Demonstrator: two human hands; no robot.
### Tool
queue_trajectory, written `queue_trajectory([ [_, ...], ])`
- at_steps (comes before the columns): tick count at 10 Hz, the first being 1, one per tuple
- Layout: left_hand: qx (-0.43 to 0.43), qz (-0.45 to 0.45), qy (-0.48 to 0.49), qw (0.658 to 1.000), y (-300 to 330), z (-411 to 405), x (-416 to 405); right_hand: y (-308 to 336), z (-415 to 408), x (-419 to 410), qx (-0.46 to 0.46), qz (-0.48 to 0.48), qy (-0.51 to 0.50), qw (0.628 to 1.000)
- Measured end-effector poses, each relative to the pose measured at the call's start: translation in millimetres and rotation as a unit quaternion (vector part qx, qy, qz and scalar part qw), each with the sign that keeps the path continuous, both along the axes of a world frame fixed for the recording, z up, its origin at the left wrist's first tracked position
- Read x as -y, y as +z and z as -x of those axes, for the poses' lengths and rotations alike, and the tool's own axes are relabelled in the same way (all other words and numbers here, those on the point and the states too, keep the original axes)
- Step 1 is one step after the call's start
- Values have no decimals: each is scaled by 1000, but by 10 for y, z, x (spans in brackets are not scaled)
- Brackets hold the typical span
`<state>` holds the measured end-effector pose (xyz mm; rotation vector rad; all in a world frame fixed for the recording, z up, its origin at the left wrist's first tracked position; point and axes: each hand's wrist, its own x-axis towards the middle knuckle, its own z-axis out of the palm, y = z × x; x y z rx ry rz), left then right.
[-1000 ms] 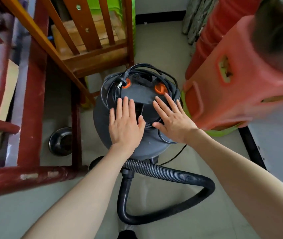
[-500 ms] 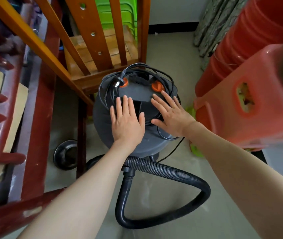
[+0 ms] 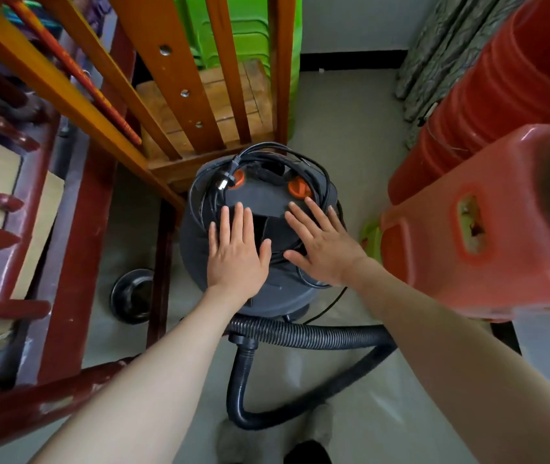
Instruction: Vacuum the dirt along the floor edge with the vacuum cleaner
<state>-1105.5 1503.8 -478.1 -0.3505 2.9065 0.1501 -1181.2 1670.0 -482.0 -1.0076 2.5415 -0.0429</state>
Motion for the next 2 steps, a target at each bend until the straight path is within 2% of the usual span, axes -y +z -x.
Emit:
queue_trajectory([
  [1,1,-11,-2,1000,14,11,20,171,-11,21,61,39,-33,997],
  [2,4,-28,7,1000,31,24,18,495,-123,-16,119,172,-152,966],
])
